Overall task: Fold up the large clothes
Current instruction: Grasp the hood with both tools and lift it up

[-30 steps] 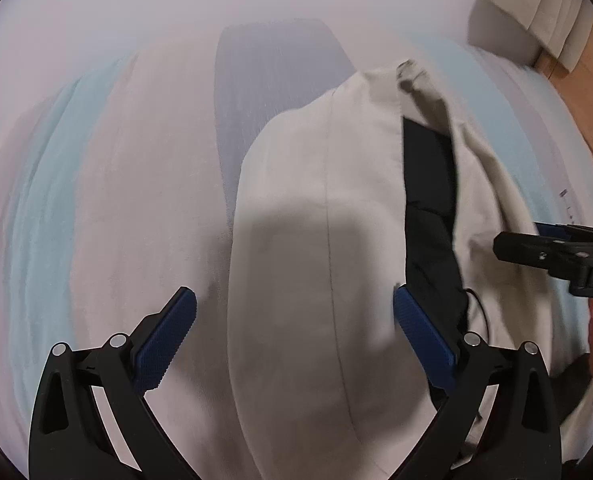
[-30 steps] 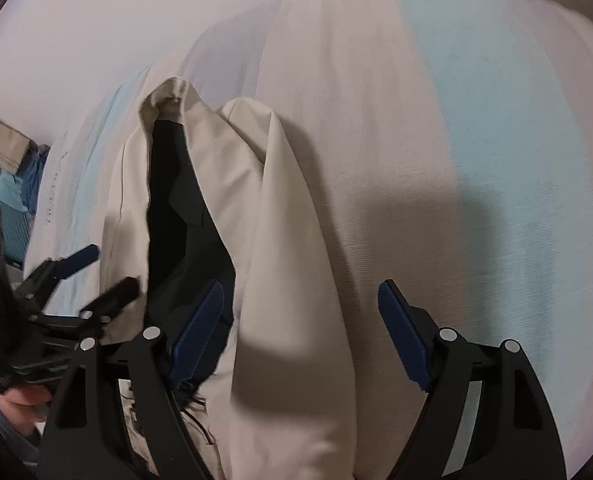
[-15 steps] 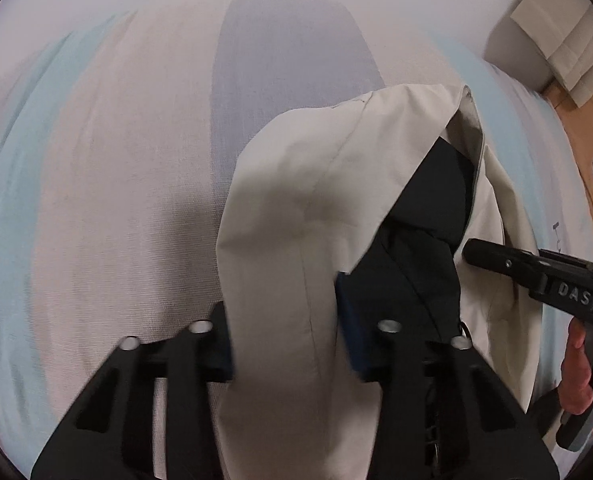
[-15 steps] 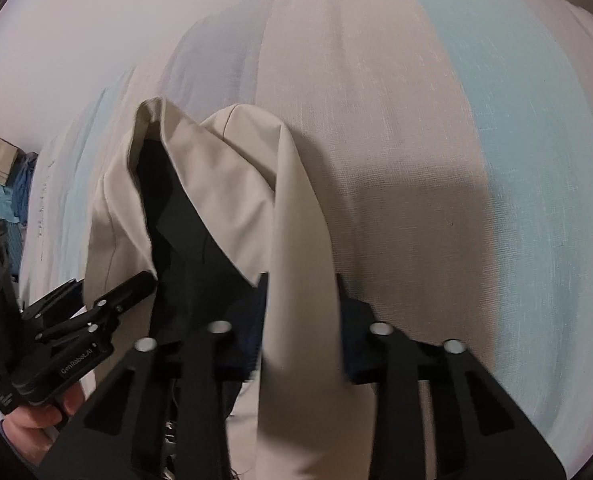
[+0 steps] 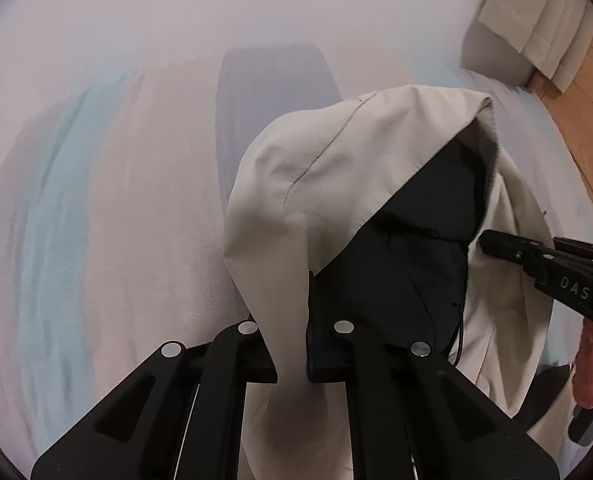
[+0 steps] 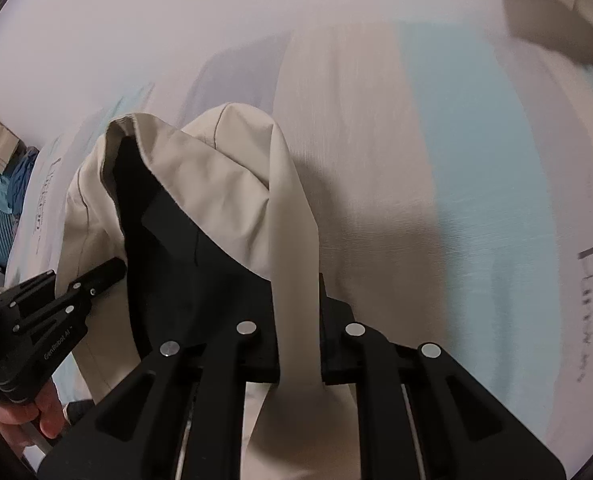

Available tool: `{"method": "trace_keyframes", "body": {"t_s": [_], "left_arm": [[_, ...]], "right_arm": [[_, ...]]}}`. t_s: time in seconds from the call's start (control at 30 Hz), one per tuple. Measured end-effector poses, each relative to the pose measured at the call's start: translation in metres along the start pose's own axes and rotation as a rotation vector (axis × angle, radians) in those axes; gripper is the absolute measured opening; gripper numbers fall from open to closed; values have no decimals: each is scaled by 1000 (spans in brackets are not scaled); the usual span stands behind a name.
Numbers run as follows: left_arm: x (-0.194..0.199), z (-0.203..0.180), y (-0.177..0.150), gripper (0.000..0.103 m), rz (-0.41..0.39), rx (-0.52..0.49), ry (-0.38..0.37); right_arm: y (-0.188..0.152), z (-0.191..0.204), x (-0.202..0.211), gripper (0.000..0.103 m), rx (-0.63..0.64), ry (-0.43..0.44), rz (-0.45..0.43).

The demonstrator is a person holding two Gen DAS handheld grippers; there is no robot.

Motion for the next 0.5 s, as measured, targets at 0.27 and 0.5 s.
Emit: {"method": "trace_keyframes", "body": {"t_s": [0.27,0.5], "left_arm": [[63,-7,-16,4,-69,25,4],[115,-16,-54,4,-141,57,35]], "right_arm": [[-27,30,65,9,90,-92,-114],[-60,59,107,8,133,-153,-211]]}}
Point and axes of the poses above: each gripper's, at about its wrist camera, not at the fingertips, and x roughly against the way its jaws point, z to its left, y to its top, the point moved 2 cm from there along -x, roughly the way its jaws point, and after that the axes turned 5 degrees about z, right-handed, at the moved point
